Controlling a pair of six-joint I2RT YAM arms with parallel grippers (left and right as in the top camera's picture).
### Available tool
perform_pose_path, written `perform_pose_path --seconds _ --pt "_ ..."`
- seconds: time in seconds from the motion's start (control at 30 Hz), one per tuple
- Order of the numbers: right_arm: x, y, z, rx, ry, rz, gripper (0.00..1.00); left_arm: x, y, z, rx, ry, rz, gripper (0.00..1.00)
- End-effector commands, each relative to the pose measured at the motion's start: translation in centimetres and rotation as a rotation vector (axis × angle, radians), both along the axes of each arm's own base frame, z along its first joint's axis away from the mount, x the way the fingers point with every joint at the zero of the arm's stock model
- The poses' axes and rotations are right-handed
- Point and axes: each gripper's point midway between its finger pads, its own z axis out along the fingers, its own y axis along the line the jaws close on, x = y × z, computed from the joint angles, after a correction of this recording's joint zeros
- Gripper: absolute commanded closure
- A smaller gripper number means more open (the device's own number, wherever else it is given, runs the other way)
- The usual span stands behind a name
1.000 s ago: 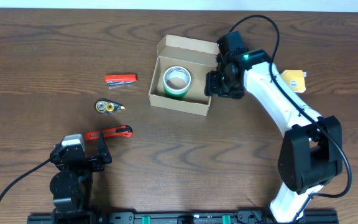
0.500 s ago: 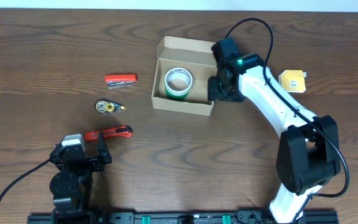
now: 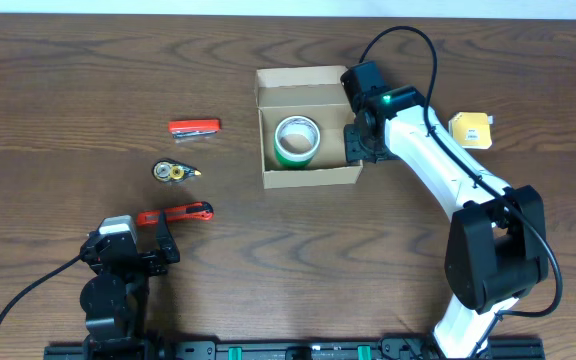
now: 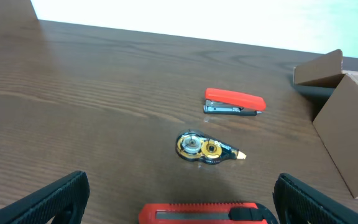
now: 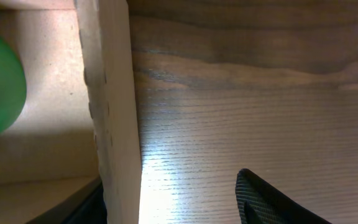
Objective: Pack container
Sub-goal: 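Move the right gripper to the yellow sticky-note pad and grasp it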
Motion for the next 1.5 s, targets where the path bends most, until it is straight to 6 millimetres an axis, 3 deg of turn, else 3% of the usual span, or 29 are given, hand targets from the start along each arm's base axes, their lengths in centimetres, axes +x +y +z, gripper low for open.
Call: perform_pose_path --seconds 0.0,0.1,0.2,0.33,0.43,0.5,0.63,0.93,1.07,1.47 --pt "0.4 0.3 0.7 0.025 -0.007 0.053 0.36 0.0 0.0 -1.2 -0.015 0.021 0.003 0.05" --pt "1.1 1.9 3.6 0.126 -0.047 0.081 0.34 0.0 0.0 -1.2 -0.015 0.021 0.004 0.05" --pt "2.5 1.2 8.2 0.165 -0.153 0.065 0.27 0.0 0.0 -1.2 -0.015 0.021 0.004 0.05" --pt "4.2 -2.7 13.4 0.175 -0.315 -0.004 0.14 0.0 0.0 -1.2 -0.015 0.021 0.003 0.05" --pt "4.8 -6.9 14.3 0.162 -0.351 -0.096 0.07 0.0 0.0 -1.2 -0.015 0.021 0.003 0.04" --pt "4.9 -9.6 13.7 0.142 -0.34 -0.143 0.01 0.0 0.0 -1.2 -0.015 0.021 0.003 0.05" --pt "4.9 -13.8 11.2 0.12 -0.283 -0.243 0.01 0.0 0.0 -1.2 -0.015 0.021 0.003 0.05" --pt "5.5 -19.7 3.5 0.086 -0.131 -0.338 0.01 0.0 0.0 -1.2 -0.015 0.021 0.003 0.05" --pt "5.8 -21.1 1.4 0.068 -0.096 -0.31 0.01 0.0 0.0 -1.2 -0.015 0.021 0.003 0.05" --pt "8.1 -22.8 -2.1 0.06 -0.112 -0.128 0.01 0.0 0.0 -1.2 -0.015 0.021 0.004 0.05"
